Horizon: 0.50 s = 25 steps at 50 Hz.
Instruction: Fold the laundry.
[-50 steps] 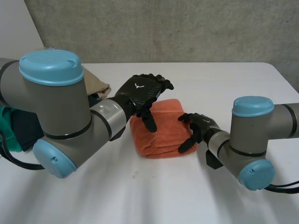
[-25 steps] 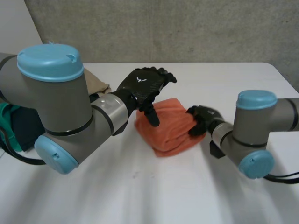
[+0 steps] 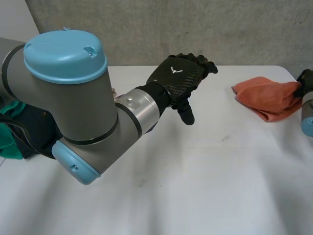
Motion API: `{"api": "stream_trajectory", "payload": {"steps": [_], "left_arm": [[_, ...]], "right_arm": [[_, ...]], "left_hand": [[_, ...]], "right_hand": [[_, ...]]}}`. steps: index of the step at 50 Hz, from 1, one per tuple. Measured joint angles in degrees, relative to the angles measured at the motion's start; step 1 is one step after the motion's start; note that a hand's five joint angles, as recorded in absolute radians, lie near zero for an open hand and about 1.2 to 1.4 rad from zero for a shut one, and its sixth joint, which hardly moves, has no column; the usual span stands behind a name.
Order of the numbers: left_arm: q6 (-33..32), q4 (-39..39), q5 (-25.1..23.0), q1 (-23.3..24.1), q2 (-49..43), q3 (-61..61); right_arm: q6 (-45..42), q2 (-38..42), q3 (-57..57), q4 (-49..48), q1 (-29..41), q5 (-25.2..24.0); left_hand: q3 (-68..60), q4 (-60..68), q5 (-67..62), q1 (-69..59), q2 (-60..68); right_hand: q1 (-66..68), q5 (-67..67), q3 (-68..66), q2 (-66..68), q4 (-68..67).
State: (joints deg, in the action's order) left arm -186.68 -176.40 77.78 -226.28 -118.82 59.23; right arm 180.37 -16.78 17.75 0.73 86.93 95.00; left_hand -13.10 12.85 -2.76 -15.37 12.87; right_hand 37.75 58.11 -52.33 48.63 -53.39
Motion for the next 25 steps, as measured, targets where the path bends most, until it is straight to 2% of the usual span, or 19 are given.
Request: {"api": "stream_trajectory", "payload": {"steps": [6,14,19,22,23,24,25], "left_arm": [[0.0,0.0,0.0,0.8,-0.4,-0.2],[0.6,0.0,0.0,2.1,-0.4,-0.3],[1.7,0.0,0.0,2.8,-0.3,-0.2],[2.4,0.0,0.0,3.1,-0.3,-0.2],[2.4,0.0,0.0,3.1,-0.3,-0.2],[2.6,0.0,0.0,3.1,-0.3,-0.1],[2.7,0.0,0.0,3.1,-0.3,-0.1]], "right_arm": [[-1.9,2.8,-4.3,0.8,-3.0,1.2],[-3.6,2.8,-4.5,0.7,-5.0,1.8],[-3.9,2.6,-3.0,1.5,-4.8,0.3],[-3.7,2.1,-1.2,2.1,-4.1,-2.9],[-3.7,1.9,-1.0,2.2,-4.0,-3.4],[-3.7,1.1,-0.1,2.3,-3.7,-5.3],[-3.6,0.7,0.2,2.4,-3.7,-6.0]], "left_hand": [[0.0,0.0,0.0,0.0,0.0],[0.0,0.0,0.0,0.0,0.0],[0.0,0.0,0.0,0.0,0.0],[0.0,0.0,0.0,0.0,0.0],[0.0,0.0,0.0,0.0,0.0],[0.0,0.0,0.0,0.0,0.0],[0.0,0.0,0.0,0.0,0.0]], "right_hand": [[0.0,0.1,0.0,0.0,0.0],[0.0,0.5,0.0,0.0,0.0],[0.0,0.5,0.0,0.0,0.0],[17.8,-6.0,-5.8,9.1,-5.0],[15.8,-8.0,-3.2,6.7,-3.2],[-0.7,-24.5,13.3,-10.2,14.1],[-7.6,-31.4,20.1,-17.1,19.7]]}}
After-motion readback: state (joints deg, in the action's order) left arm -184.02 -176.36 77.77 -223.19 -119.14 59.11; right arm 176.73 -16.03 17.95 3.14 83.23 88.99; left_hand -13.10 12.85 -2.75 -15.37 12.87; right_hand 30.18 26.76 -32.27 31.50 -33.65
